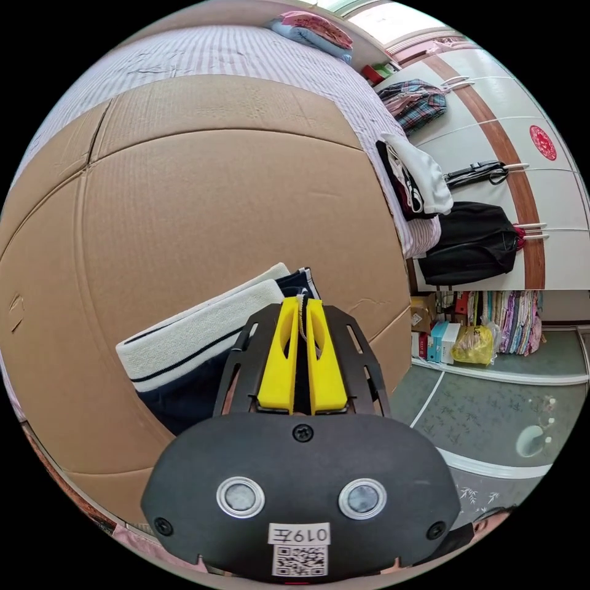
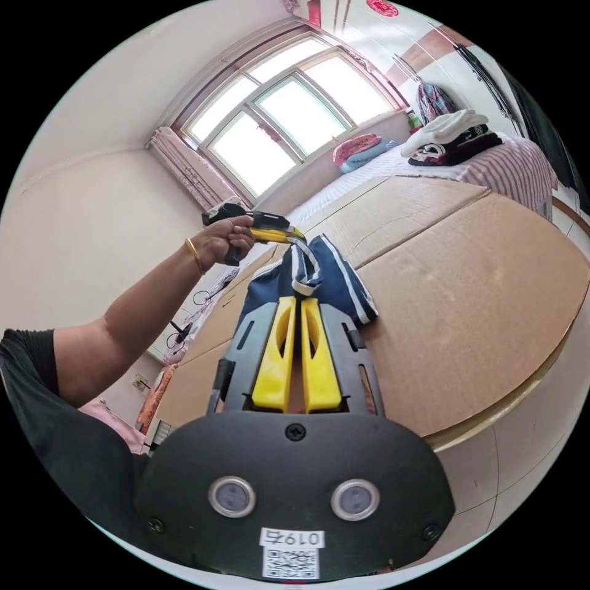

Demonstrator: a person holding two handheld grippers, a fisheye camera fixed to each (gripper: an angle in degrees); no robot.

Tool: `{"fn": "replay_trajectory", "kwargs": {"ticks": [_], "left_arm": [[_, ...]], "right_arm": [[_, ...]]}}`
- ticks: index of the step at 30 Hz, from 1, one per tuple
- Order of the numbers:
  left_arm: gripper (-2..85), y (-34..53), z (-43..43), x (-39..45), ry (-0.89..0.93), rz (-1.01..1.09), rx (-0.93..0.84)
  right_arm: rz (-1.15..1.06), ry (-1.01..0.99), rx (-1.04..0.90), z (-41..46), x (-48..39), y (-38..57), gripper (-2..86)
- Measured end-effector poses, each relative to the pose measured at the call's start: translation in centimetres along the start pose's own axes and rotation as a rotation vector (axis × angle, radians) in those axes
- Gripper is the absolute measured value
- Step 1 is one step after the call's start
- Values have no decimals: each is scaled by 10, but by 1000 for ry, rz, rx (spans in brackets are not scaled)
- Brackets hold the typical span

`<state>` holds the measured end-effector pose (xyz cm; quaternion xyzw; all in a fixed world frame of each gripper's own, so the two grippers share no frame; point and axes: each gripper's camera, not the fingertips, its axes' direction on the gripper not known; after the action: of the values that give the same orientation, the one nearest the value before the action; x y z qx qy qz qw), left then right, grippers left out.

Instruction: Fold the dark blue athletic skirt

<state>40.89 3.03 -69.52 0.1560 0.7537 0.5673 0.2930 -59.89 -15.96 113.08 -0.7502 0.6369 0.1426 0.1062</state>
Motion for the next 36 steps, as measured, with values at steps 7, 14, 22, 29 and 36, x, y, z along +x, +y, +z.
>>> {"fn": "replay_trajectory", "kwargs": {"ticks": [7, 14, 22, 29, 36], "left_arm": [[24, 33, 17, -4, -80, 31, 49], [71, 67, 97, -39, -38, 60, 11], [85, 158, 113, -101, 154, 173, 120], [52, 381, 126, -140, 261, 727, 216], [69, 611, 211, -178, -117, 961, 243]], "right_arm": [[54, -23, 32, -32, 13, 30, -3], [222, -1, -57, -34, 54, 69, -2], [280, -40, -74, -51, 68, 101, -1], [263, -56, -92, -69, 62, 121, 0], [129, 6, -81, -88, 26, 127, 0]]}}
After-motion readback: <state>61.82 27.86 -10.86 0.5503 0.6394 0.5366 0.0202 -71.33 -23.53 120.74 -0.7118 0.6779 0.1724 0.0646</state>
